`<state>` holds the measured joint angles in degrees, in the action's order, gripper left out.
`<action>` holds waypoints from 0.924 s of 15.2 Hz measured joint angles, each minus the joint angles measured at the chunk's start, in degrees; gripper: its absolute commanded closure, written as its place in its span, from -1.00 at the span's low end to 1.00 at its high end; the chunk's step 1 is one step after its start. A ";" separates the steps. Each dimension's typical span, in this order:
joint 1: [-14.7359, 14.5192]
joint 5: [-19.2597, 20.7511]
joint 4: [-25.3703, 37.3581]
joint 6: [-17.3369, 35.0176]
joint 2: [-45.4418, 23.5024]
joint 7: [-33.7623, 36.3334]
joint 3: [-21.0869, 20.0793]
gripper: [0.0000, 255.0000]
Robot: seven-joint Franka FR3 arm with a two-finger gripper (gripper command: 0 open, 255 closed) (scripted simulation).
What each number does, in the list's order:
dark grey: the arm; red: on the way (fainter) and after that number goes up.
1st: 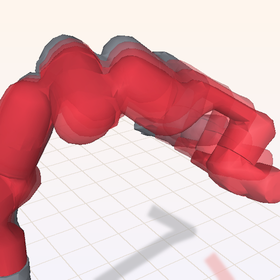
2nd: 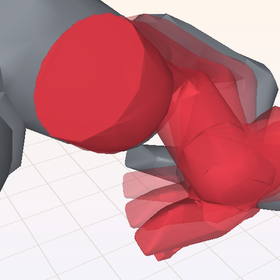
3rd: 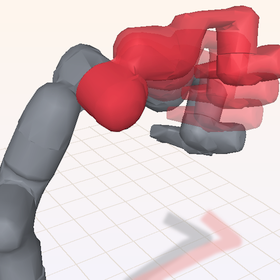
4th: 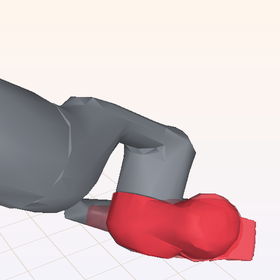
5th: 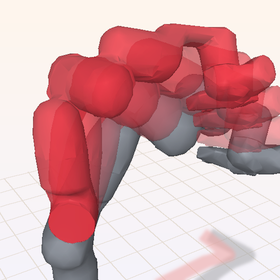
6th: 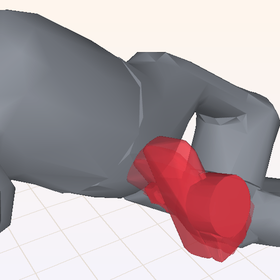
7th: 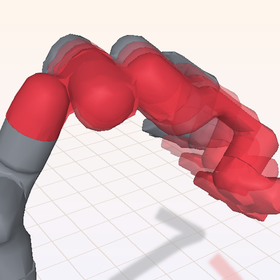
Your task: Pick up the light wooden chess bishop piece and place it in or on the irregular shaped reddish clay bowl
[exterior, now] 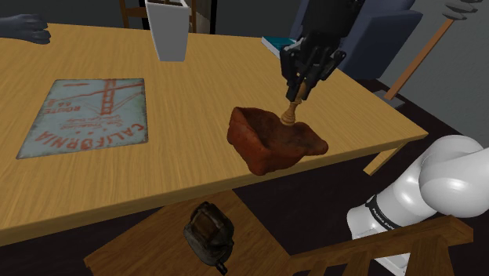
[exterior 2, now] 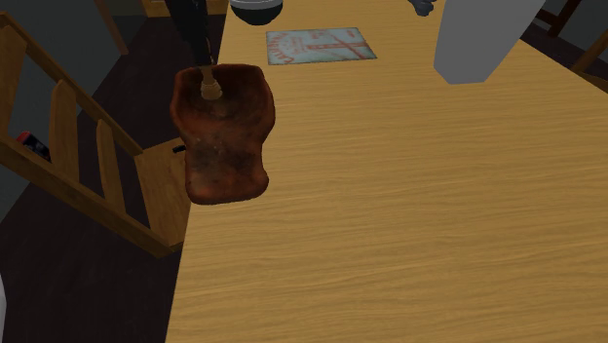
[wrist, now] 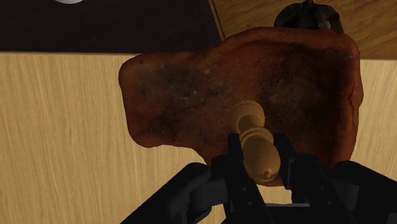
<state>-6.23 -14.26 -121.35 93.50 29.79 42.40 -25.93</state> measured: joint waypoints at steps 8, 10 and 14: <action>-0.06 -0.11 -0.76 0.68 0.12 -0.03 -0.11 -1.00; -0.06 -0.11 -0.76 0.68 0.12 -0.03 -0.11 -1.00; -0.01 0.00 0.19 -0.19 0.04 0.03 0.03 -1.00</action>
<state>-6.24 -14.26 -121.17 93.31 29.84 42.43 -25.90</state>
